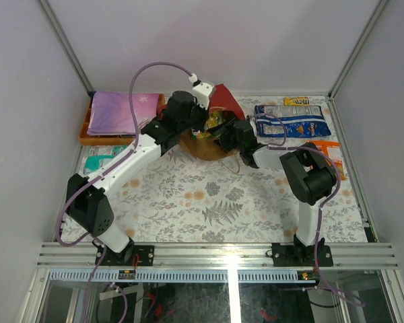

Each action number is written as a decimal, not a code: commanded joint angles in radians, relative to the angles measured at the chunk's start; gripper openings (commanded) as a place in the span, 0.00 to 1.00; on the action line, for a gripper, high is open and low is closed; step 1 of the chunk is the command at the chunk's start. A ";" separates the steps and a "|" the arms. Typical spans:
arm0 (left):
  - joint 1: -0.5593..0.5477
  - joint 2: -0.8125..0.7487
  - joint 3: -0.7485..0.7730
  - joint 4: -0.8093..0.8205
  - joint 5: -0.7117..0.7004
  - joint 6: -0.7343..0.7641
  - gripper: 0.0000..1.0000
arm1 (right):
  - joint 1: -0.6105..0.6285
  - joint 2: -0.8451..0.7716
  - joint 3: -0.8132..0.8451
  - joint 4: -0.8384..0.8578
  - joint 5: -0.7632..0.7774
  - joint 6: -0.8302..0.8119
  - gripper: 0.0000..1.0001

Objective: Take the snacks out of the paper bag
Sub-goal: Take out the snack from the paper bag, then place the snack at the center of the board.

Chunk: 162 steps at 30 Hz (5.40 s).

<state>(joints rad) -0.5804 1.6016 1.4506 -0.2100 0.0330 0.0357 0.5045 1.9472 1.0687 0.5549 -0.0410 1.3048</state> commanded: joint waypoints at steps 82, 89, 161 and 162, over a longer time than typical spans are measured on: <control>-0.041 0.114 0.050 -0.140 -0.258 -0.377 0.10 | 0.099 -0.718 -0.283 -0.553 -0.434 -0.780 0.00; -0.015 0.034 0.045 -0.176 -0.164 -0.329 0.96 | 0.273 -0.645 -0.217 -0.449 -0.476 -0.779 0.00; 0.445 -0.380 -0.597 -0.016 0.059 -0.658 0.40 | 0.223 -0.290 0.212 -0.456 -0.324 -0.832 0.28; 0.444 -0.344 -0.589 0.005 0.079 -0.680 0.25 | 0.219 -0.350 0.153 -0.440 -0.347 -0.844 0.17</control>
<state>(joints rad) -0.1375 1.1641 0.8482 -0.3805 0.0673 -0.5541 0.7540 1.8198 1.3937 0.0147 -0.3298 0.5220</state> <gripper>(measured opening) 0.438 0.346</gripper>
